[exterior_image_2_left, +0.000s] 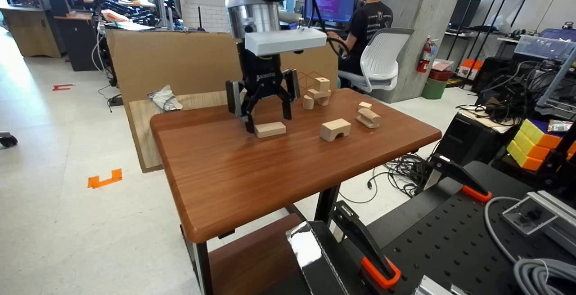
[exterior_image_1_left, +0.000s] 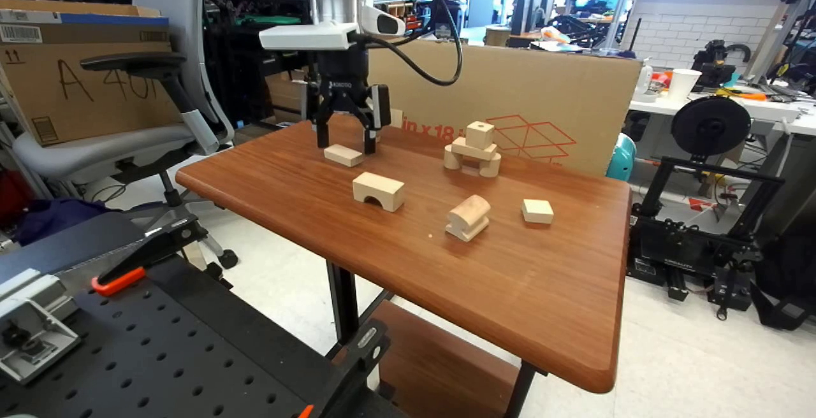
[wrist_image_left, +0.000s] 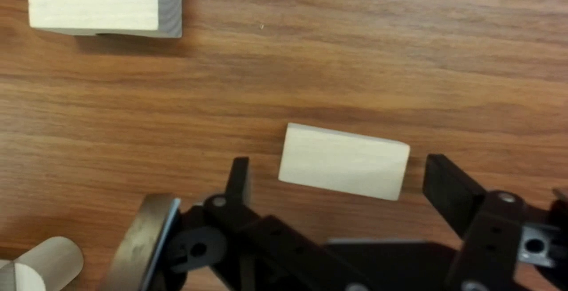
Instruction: Put the rectangular block on the table
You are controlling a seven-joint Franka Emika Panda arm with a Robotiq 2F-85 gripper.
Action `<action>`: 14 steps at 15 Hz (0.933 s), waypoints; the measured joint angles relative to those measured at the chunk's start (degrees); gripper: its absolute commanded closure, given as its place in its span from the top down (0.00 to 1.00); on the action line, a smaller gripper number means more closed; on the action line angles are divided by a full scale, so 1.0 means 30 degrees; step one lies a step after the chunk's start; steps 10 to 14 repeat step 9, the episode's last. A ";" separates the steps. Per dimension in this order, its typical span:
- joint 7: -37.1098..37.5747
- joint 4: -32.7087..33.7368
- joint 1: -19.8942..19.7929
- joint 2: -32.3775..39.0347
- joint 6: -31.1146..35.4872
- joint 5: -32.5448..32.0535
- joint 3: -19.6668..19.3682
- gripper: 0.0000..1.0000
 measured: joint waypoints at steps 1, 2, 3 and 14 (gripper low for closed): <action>0.0024 -0.0032 0.0000 -0.0195 0.0003 -0.0064 -0.0016 1.00; 0.0095 -0.0095 -0.0003 -0.0499 0.0007 -0.0084 -0.0042 1.00; 0.0119 -0.0210 -0.0012 -0.0913 0.0007 -0.0085 -0.0068 1.00; 0.0729 -0.2140 -0.0344 -0.4870 -0.0985 -0.0151 -0.0729 1.00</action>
